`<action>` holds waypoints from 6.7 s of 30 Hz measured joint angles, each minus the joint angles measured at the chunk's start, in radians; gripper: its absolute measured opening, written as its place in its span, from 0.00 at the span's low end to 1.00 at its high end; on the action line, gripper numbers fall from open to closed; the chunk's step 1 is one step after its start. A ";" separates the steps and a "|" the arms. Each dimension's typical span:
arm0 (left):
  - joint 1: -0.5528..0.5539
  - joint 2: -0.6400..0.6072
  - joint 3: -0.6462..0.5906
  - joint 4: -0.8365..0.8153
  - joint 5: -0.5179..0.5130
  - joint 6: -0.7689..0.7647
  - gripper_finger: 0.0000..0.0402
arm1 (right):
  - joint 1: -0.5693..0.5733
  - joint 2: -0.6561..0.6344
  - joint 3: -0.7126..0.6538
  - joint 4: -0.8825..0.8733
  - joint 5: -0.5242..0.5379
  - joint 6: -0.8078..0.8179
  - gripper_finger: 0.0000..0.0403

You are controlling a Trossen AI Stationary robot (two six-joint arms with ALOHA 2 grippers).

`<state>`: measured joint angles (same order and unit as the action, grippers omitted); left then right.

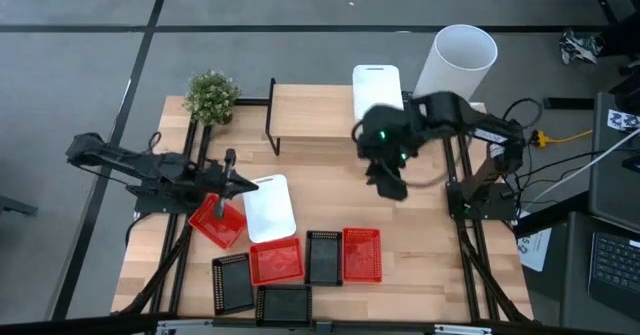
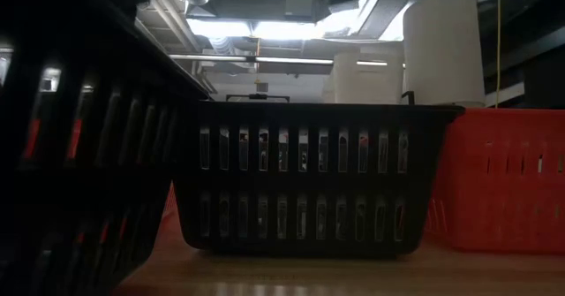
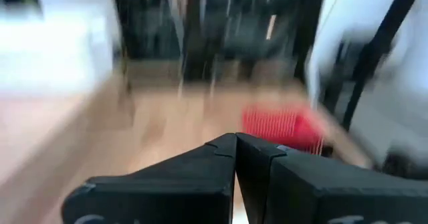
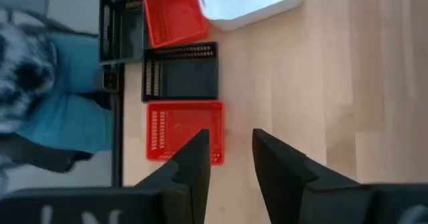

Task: Stack baskets on shelf by color
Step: Stack the white bin on top of the stacked white bins on the shelf

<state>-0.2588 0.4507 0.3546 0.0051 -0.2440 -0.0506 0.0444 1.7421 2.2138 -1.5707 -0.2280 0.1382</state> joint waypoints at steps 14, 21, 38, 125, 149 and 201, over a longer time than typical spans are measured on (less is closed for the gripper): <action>-0.003 0.416 0.375 -0.572 0.077 -0.159 0.04 | 0.255 -0.027 -0.031 0.000 0.271 0.225 0.28; 0.073 0.432 0.411 -0.781 0.020 -0.261 0.18 | 0.321 -0.031 -0.031 0.000 0.455 0.312 0.28; 0.021 0.461 0.387 -0.629 0.337 -0.471 0.22 | 0.373 -0.030 -0.031 0.000 0.542 0.400 0.28; 0.177 0.938 1.243 -0.760 -0.071 0.376 0.00 | 0.373 -0.029 -0.031 0.000 0.566 0.351 0.28; 0.650 1.101 1.267 -0.540 0.330 0.528 0.00 | 0.457 -0.029 -0.031 0.000 0.621 0.561 0.28; 0.614 1.293 1.267 -0.075 0.428 0.452 0.00 | 0.635 -0.029 -0.031 0.153 1.622 0.245 0.28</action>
<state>0.3555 1.7439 1.6218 -0.0696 0.1842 0.4017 0.6796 1.7130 2.1831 -1.4174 1.3945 0.3829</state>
